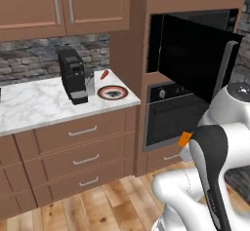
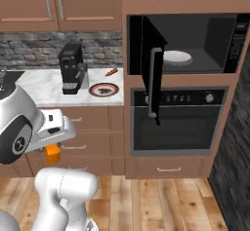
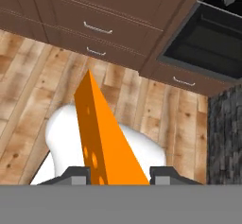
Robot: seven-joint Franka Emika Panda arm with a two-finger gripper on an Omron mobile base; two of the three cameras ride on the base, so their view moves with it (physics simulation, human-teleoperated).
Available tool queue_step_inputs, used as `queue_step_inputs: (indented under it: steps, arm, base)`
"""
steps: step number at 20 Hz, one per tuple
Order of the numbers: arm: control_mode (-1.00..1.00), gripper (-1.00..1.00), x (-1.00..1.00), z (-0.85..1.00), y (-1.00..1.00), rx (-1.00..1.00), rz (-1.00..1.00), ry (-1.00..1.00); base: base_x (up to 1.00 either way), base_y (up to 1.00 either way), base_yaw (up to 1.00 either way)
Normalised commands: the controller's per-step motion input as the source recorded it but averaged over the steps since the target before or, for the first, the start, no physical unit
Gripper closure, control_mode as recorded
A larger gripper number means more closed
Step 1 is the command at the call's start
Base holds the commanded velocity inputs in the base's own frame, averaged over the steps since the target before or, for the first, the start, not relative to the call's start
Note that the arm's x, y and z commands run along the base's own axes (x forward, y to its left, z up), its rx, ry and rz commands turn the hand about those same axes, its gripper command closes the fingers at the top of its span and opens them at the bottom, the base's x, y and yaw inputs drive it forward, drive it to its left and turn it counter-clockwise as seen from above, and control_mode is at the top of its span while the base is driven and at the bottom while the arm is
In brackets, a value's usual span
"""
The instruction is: Pick the cheese from the counter and place it in the microwave.
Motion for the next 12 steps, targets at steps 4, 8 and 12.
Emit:
queue_step_inputs:
  steps: [4, 8, 12]
  arm:
    - [1.0, 1.0, 0.0, 0.0, 0.0, 0.0, 0.0, 0.0]
    - [1.0, 1.0, 0.0, 0.0, 0.0, 0.0, 0.0, 0.0]
    - [1.0, 1.0, 0.0, 0.0, 0.0, 0.0, 0.0, 0.0]
  base:
    - [-0.94, -0.1, -0.32]
    - [-0.07, -0.75, -0.15]
    - [0.09, -0.88, 0.0]
